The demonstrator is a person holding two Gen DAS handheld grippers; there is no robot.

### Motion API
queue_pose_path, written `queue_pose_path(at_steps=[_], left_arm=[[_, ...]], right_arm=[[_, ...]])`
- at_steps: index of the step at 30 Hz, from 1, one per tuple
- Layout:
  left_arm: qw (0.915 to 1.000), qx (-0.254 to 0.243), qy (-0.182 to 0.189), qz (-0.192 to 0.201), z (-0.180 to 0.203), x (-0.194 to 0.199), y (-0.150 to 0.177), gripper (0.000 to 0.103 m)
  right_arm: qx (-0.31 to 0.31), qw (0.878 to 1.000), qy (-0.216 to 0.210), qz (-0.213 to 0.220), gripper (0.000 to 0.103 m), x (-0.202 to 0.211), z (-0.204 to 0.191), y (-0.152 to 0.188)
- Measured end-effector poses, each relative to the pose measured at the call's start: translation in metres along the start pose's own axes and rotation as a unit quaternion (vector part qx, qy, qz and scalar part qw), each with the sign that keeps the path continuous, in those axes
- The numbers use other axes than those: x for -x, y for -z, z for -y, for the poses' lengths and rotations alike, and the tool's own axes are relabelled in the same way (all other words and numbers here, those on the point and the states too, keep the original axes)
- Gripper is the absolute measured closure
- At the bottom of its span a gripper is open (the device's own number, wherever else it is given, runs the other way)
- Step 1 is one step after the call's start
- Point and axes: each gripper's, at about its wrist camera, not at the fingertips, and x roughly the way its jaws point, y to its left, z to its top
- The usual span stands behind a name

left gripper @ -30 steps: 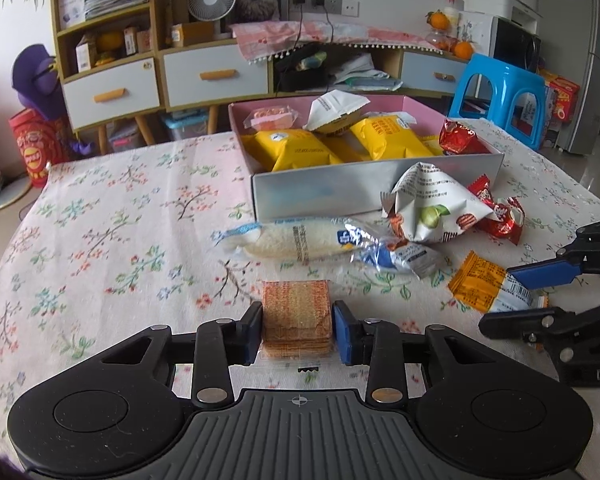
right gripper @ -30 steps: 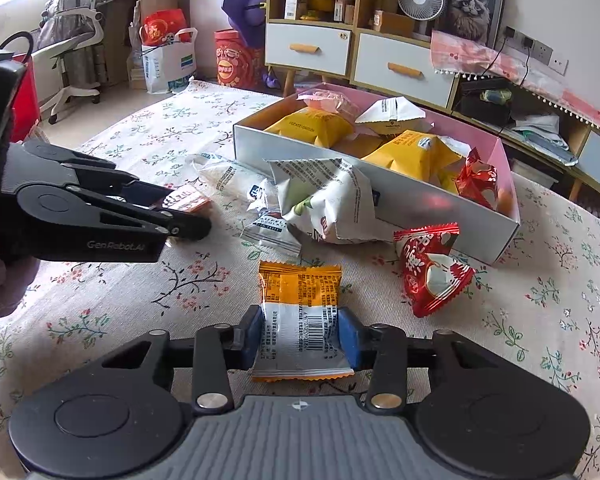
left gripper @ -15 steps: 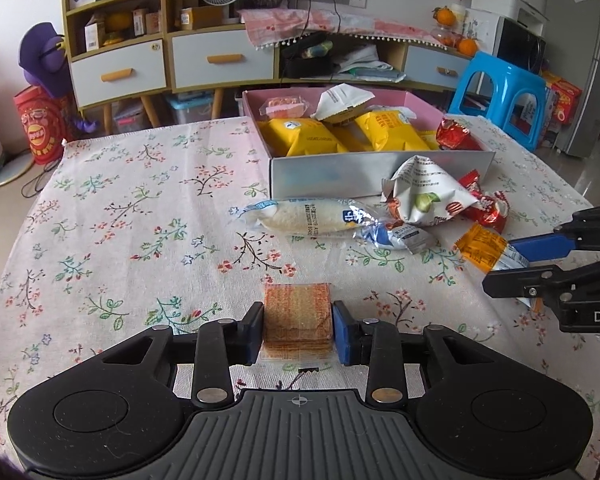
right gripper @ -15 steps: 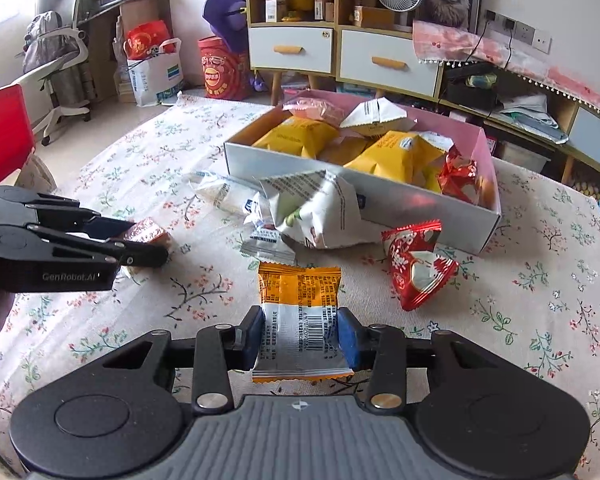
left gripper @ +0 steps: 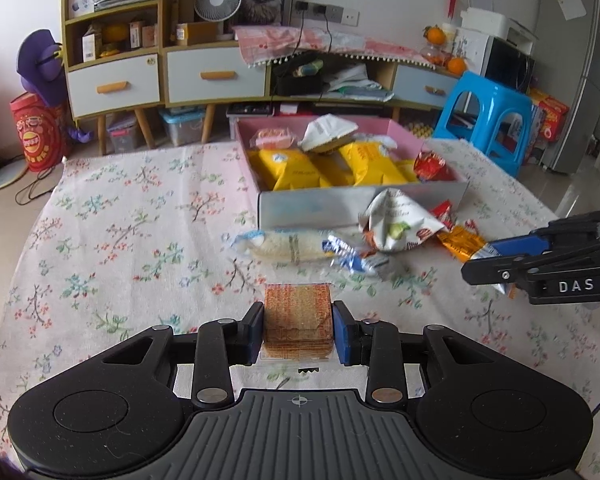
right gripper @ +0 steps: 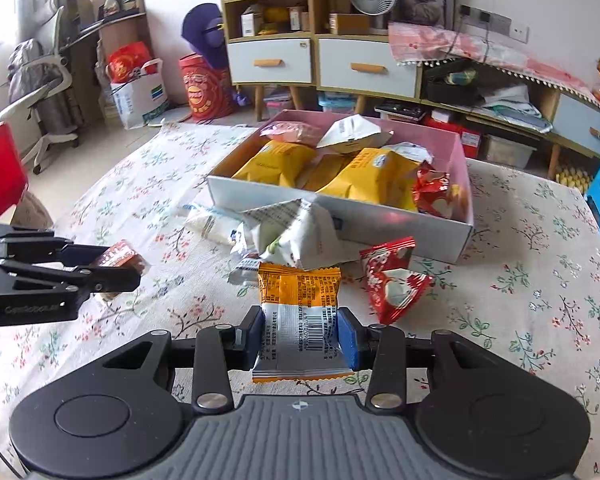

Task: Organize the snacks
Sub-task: 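Lift the wafer stack and bar pack and carry them toward the pink box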

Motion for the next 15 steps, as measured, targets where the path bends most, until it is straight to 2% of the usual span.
queue_pose_path(at_steps=[4,10,15], left_arm=[[1.0,-0.001,0.005,0.003,0.006,0.0,-0.01,0.071],[0.9998,-0.012,0.007,0.013,0.019,0.0,-0.022,0.071],[0.9997,-0.012,0.003,0.019,0.029,-0.001,-0.033,0.071]], right_arm=[[-0.037,0.999,-0.008,-0.004,0.074,0.002,0.008,-0.008],[-0.105,0.992,-0.061,-0.023,0.074,0.007,0.016,-0.019],[-0.111,0.992,-0.057,-0.003,0.074,0.018,0.012,-0.031]])
